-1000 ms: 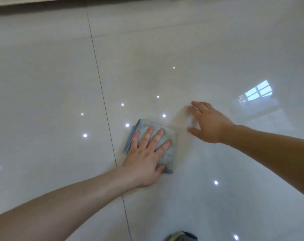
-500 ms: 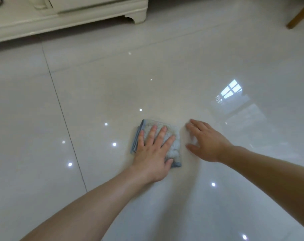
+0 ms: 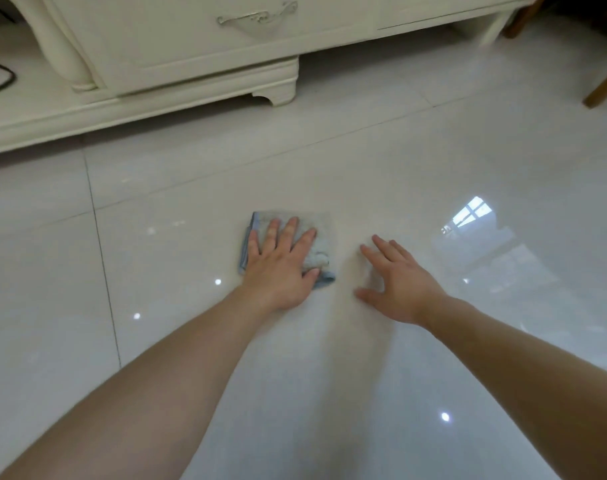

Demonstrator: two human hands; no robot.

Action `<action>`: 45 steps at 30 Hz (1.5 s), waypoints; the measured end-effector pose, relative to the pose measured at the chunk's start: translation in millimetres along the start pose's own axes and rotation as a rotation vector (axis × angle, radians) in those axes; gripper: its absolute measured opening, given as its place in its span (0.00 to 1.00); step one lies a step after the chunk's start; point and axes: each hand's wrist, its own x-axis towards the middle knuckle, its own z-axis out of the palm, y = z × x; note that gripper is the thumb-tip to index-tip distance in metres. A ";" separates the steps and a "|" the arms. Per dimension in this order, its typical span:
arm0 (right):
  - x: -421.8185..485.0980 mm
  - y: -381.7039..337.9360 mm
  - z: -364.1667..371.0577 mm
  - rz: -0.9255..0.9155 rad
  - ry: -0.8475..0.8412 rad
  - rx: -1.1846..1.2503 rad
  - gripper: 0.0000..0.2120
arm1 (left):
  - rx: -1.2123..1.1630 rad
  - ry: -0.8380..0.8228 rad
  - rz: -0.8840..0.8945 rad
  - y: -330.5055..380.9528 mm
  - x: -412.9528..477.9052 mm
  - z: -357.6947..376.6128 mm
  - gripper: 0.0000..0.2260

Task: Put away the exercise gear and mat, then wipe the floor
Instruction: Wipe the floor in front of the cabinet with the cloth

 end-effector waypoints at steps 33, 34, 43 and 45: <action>22.0 11.3 -35.2 -0.048 -0.104 0.043 0.35 | 0.010 -0.128 -0.007 24.6 79.6 -15.3 0.32; 14.5 15.6 -32.4 -0.054 -0.105 0.026 0.36 | 0.012 -0.130 0.001 29.4 72.9 -13.1 0.32; -43.0 55.6 -16.8 0.015 0.006 -0.002 0.34 | 0.038 -0.167 0.159 80.3 2.5 13.7 0.33; -50.7 56.7 -20.5 0.019 0.018 -0.025 0.33 | 0.049 -0.170 0.188 87.1 -12.3 18.5 0.33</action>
